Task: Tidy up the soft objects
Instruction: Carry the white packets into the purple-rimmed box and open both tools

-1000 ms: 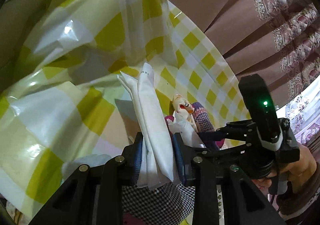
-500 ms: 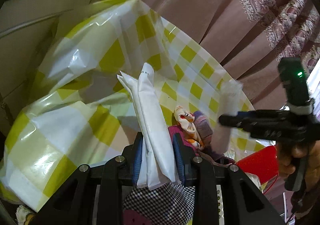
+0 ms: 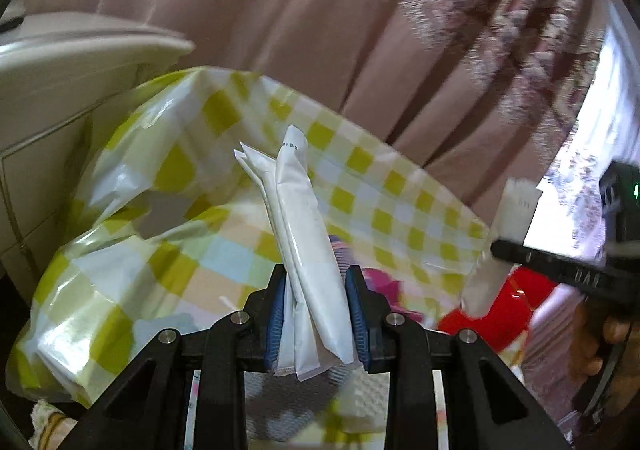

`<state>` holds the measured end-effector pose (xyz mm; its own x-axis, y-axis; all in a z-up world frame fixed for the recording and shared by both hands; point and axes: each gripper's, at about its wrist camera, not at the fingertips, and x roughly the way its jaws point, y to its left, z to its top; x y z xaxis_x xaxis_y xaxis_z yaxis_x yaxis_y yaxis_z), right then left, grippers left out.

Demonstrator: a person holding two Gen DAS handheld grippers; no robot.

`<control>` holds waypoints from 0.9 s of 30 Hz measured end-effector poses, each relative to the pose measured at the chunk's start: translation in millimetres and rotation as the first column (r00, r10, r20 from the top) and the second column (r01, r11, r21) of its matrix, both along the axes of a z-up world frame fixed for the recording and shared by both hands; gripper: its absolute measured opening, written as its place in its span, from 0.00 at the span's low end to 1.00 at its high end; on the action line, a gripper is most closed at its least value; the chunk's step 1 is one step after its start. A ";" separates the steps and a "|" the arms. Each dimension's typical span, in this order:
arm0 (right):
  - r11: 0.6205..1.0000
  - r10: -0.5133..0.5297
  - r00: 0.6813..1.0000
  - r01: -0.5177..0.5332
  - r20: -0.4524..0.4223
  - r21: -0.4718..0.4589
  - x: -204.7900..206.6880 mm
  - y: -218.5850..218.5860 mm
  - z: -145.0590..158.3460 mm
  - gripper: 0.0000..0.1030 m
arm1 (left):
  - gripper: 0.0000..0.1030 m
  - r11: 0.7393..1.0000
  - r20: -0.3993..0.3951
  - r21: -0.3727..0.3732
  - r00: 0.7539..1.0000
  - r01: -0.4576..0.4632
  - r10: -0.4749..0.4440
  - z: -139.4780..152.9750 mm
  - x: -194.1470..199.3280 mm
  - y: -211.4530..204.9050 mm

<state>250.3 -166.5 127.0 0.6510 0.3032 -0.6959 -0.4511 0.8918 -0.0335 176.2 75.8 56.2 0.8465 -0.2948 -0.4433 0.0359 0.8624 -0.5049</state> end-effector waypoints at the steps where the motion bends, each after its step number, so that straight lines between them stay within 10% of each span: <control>1: 1.000 -0.017 1.000 0.017 0.009 0.009 -5.7 -8.8 0.1 0.42 | 0.30 1.000 0.012 0.002 1.000 0.014 -0.014 4.8 -5.4 -5.8; 15: 0.960 -0.277 0.961 0.276 0.017 0.047 -123.4 -158.0 -35.0 0.42 | 0.30 0.964 0.049 -0.037 0.964 0.262 -0.260 33.6 -66.8 -110.5; 27: 0.866 -0.492 0.867 0.497 -0.080 0.060 -201.2 -277.5 -82.2 0.42 | 0.30 0.800 -0.096 -0.100 0.795 0.591 -0.599 0.2 -108.4 -259.7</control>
<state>49.1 -443.9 44.8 0.6874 0.0060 -0.7262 0.0511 0.9971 0.0566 67.8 -183.9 56.4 0.4379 -0.7532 -0.4909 0.4695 0.6572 -0.5896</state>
